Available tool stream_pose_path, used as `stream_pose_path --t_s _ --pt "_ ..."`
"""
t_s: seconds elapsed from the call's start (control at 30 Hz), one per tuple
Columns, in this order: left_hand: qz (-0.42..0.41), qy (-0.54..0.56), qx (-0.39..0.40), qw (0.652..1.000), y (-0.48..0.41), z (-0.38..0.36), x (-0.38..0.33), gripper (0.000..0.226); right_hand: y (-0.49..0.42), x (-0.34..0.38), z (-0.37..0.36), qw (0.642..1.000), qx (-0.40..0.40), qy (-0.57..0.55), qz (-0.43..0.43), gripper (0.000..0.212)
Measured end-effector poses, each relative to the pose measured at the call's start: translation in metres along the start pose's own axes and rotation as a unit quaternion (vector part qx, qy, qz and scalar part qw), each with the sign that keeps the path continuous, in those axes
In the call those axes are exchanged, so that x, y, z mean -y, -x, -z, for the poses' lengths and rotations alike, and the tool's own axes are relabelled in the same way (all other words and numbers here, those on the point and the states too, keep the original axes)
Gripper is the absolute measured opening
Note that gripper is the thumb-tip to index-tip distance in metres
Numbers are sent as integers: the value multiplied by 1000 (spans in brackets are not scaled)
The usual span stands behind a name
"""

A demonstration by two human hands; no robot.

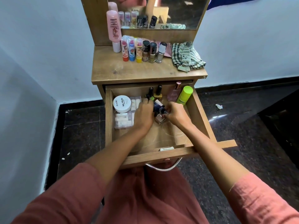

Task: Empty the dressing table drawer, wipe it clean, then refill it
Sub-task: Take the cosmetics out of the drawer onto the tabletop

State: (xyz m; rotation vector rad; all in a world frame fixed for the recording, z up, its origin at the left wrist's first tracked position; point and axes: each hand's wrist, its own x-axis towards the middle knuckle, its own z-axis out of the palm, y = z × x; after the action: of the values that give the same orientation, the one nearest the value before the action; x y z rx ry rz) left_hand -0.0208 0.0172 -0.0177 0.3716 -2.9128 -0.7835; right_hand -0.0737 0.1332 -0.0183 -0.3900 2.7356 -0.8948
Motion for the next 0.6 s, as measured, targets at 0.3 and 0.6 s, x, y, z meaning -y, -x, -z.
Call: stream_pose_path --t_s 0.3,0.6 --pt "123 67 10 990 -11 -1 2 23 -3 10 7 997 -63 -46 15 20" --pt "151 130 8 980 -6 7 2 18 -13 30 0 985 -90 -144 -31 16"
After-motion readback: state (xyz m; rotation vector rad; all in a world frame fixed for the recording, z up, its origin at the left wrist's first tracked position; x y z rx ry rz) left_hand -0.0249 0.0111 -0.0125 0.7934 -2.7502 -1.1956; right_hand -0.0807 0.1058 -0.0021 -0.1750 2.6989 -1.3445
